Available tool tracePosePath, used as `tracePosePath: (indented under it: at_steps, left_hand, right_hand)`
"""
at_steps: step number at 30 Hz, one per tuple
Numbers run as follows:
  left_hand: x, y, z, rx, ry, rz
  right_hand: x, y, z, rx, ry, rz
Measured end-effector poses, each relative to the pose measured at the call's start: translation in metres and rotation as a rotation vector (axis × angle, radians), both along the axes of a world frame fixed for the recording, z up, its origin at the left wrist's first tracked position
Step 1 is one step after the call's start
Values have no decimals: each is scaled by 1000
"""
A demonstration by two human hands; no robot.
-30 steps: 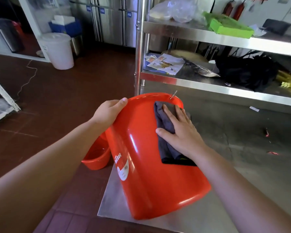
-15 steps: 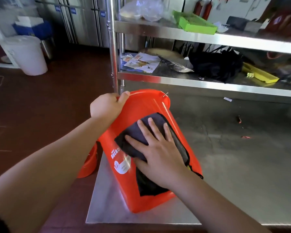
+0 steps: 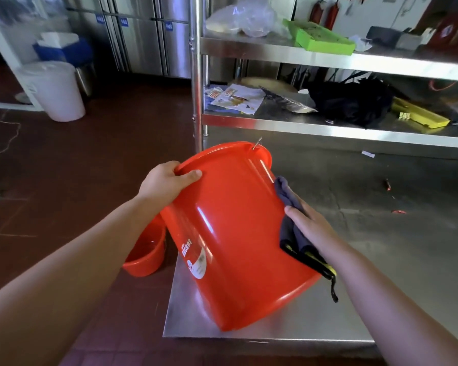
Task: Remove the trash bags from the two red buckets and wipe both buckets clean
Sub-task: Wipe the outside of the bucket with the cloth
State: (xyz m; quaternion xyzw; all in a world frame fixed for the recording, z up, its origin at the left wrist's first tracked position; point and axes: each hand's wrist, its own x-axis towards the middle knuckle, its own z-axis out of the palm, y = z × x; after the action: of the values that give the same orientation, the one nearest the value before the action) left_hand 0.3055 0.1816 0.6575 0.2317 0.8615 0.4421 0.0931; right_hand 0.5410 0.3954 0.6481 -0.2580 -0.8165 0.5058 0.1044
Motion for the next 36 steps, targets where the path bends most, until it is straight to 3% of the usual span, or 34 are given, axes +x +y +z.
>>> tracePosePath:
  at_steps: [3,9,13,19,26,32,36]
  left_hand:
    - [-6,5,4,-39,-11,-29]
    - [-9,32,15,-115,56,-95]
    - [-4,42,20,-203,202,-101]
    - [1,7,3,-105,300,-18]
    - [2,-39,-20,28,153,19]
    - [-1,-76,-37,115,0,-4]
    - [-5,-91,-42,157,-68,-71]
  right_hand:
    - [3,-17,6,141,-53,-67]
    - [13,-89,10,833,-384,-204]
    - [14,-147,-5,1096,-382,-216]
    - [13,-171,-16,1191,-448,-134]
    - [-9,-160,9,1015,-401,-290]
    - [-76,-141,30,772,-438,-323]
    - [-115,-155,37,822,-439,-258]
